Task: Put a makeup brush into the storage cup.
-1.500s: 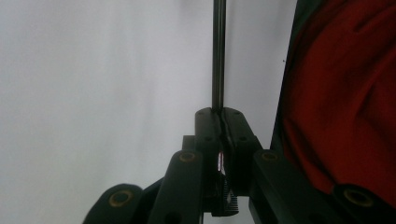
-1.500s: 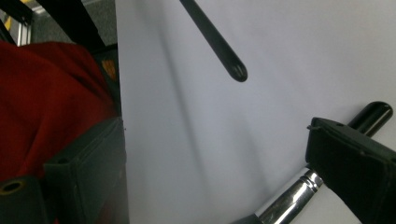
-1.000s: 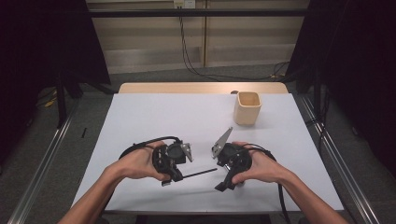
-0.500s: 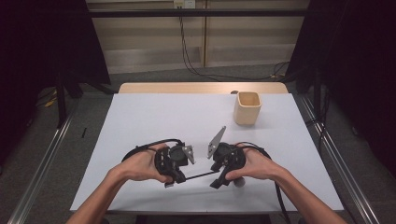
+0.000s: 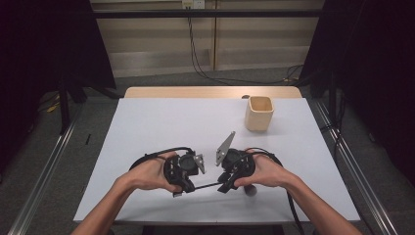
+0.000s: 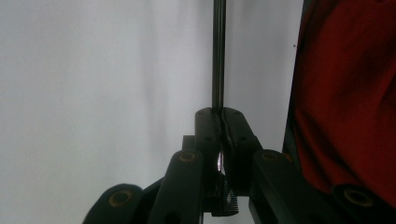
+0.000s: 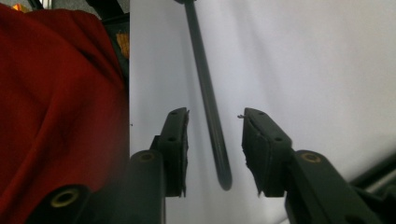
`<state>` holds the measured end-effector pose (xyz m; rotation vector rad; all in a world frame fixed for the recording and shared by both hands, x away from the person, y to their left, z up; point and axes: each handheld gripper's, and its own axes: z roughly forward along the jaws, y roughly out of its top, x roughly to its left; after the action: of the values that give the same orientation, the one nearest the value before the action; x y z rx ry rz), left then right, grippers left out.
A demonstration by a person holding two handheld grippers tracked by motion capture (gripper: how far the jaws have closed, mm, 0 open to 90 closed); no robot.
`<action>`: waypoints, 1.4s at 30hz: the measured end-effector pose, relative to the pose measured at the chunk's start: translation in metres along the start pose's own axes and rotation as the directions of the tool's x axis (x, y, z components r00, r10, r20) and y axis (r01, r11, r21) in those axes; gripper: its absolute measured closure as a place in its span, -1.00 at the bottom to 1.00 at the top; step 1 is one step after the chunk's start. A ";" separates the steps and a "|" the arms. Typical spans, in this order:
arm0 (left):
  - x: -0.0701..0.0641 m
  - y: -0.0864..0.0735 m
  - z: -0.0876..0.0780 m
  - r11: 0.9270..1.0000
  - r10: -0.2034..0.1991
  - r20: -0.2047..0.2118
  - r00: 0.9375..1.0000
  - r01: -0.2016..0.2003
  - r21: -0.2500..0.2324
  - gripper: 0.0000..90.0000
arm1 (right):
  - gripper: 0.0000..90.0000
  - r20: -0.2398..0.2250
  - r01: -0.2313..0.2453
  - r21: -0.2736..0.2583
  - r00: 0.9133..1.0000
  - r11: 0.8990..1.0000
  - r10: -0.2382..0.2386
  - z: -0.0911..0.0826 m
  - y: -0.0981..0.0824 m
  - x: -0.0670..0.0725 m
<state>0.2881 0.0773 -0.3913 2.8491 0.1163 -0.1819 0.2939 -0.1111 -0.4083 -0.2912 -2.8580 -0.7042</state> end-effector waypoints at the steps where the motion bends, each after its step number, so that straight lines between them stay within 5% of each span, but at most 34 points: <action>1: 0.000 0.000 0.000 1.000 0.003 -0.004 1.000 -0.003 -0.003 0.91 | 0.53 -0.003 -0.003 0.002 1.000 1.000 0.003 0.000 0.000 0.000; 6: 0.001 0.001 -0.001 0.999 0.033 0.005 0.999 -0.033 0.014 0.91 | 0.65 -0.003 0.005 -0.005 1.000 1.000 -0.005 0.001 0.001 0.000; 16: -0.001 0.001 0.004 1.000 0.006 0.006 1.000 -0.006 -0.001 0.91 | 0.78 0.007 0.017 -0.009 1.000 1.000 -0.017 0.001 0.001 0.002; 25: 0.000 0.001 0.004 0.999 0.035 0.000 0.999 -0.035 0.010 0.90 | 0.87 -0.011 0.014 -0.012 1.000 1.000 -0.014 0.005 -0.001 0.002; 36: 0.005 -0.002 0.001 0.999 0.029 -0.005 1.000 -0.030 -0.026 0.85 | 0.91 -0.046 -0.008 -0.033 0.999 0.999 0.006 0.004 -0.004 0.000; 42: 0.007 -0.006 -0.002 0.993 -0.027 -0.001 1.000 0.026 -0.112 0.69 | 0.91 -0.034 0.014 -0.054 0.999 0.998 -0.016 0.002 -0.006 0.001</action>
<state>0.2941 0.0842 -0.3923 2.7374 0.1598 -0.1724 0.2912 -0.1152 -0.4125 -0.2634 -2.8155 -0.7824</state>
